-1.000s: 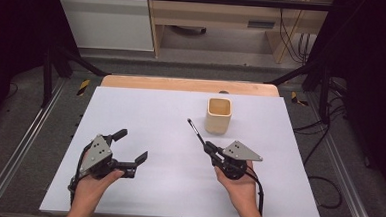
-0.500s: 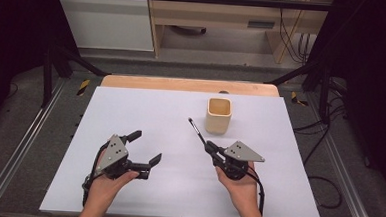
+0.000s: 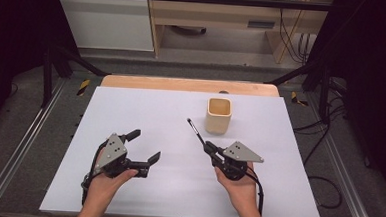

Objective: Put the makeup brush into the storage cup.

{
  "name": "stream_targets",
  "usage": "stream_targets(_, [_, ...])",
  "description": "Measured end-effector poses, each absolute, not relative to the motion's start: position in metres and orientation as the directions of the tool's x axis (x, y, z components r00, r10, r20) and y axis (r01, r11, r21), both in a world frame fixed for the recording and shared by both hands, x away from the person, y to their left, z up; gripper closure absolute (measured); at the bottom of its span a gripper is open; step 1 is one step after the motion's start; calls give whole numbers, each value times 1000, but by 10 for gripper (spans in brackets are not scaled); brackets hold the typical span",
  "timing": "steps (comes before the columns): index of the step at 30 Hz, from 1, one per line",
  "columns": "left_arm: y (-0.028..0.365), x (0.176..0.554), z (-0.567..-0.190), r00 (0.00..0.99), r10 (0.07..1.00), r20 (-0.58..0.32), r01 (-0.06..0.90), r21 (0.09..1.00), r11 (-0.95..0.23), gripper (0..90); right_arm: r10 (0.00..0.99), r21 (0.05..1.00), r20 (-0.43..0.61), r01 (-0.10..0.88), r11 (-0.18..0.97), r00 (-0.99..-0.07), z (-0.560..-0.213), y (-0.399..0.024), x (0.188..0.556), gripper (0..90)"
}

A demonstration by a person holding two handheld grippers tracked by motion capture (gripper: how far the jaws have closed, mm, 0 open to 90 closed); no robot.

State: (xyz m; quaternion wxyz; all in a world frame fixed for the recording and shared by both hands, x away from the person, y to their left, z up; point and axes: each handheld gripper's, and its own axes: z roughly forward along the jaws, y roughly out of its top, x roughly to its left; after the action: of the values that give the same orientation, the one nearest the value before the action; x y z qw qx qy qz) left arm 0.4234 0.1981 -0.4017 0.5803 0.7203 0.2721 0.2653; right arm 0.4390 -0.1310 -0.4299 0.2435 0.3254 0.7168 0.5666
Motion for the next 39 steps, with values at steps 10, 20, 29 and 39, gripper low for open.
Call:
stream_targets(10, [182,432,-402,705,709,20,151,972,-178,131,731,974,6,169,149,-682,-427,-125,434,837])
stream_targets(20, [164,444,-405,718,694,-53,221,963,-156,225,707,973,-24,146,180,-707,-428,-112,429,837])
stream_targets(29, [153,452,-409,732,676,-85,261,952,-163,348,685,970,-41,136,203,-728,-431,-99,426,837])
stream_targets(39, [153,455,-411,740,664,-107,279,947,-158,397,675,968,-41,139,210,-737,-434,-93,426,837])
